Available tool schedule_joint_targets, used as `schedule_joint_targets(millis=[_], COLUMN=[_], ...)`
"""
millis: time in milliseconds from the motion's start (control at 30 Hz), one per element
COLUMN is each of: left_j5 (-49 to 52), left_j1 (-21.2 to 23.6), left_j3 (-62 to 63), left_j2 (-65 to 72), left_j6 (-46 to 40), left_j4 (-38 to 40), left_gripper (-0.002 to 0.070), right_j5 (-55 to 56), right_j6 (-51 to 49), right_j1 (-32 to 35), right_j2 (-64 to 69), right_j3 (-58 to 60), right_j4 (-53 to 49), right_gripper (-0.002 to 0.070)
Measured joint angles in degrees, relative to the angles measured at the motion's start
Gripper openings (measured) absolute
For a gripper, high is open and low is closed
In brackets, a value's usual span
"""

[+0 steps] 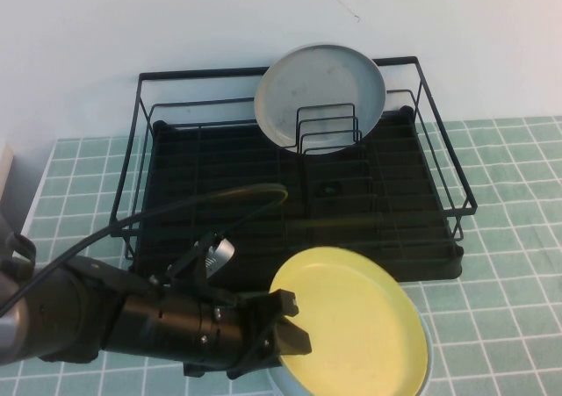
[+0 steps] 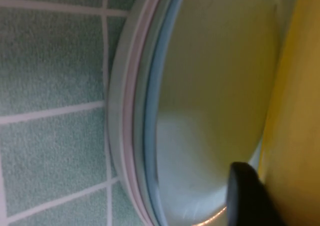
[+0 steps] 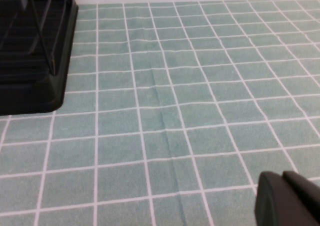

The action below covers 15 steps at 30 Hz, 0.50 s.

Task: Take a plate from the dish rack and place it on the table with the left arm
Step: Place the plate from the table

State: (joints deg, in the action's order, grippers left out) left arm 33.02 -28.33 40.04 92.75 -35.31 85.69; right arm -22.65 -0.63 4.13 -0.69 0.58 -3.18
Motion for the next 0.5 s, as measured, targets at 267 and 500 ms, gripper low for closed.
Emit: schedule_joint_targets(millis=[267, 500], left_j5=[2.27, 10.03], left_j1=[0.0, 1.42], left_j3=[0.0, 0.0], left_j2=[0.0, 0.0], left_j6=[-0.13, 2.88], left_j4=[0.44, -9.1], left_gripper=[0.0388, 0.0398], right_j5=[0.0, 0.0], right_j6=[0.0, 0.0], right_j1=[0.0, 0.0], right_j2=[0.0, 0.0], right_j3=[0.0, 0.0], right_j4=[0.0, 0.0], right_gripper=[-0.0002, -0.0002])
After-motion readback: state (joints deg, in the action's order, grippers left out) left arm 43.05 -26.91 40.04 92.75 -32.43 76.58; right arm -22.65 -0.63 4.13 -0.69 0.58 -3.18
